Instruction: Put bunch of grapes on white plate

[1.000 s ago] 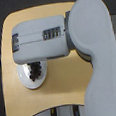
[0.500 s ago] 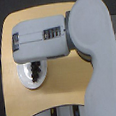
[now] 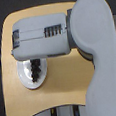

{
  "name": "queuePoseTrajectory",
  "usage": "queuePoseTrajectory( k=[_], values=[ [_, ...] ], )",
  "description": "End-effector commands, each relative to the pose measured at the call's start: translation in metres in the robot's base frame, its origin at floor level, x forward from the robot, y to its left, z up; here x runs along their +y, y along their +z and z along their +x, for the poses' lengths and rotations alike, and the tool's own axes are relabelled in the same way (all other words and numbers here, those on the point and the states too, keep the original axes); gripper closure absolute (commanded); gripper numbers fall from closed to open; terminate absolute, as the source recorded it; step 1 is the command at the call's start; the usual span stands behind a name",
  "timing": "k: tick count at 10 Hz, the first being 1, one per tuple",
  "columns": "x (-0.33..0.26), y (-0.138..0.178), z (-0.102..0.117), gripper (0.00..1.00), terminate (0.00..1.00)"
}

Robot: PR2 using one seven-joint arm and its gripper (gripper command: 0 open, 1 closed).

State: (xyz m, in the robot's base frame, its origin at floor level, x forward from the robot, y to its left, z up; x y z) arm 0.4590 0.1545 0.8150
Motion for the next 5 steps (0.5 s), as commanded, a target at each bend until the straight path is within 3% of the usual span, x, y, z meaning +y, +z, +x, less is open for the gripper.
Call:
queuePoseTrajectory(
  k=[1, 3, 5],
  values=[
    [-0.034, 0.085, 0.03, 0.0, 0.0],
    [-0.055, 0.109, 0.037, 0.0, 0.0],
    [-0.081, 0.112, 0.036, 0.0, 0.0]
  ],
)
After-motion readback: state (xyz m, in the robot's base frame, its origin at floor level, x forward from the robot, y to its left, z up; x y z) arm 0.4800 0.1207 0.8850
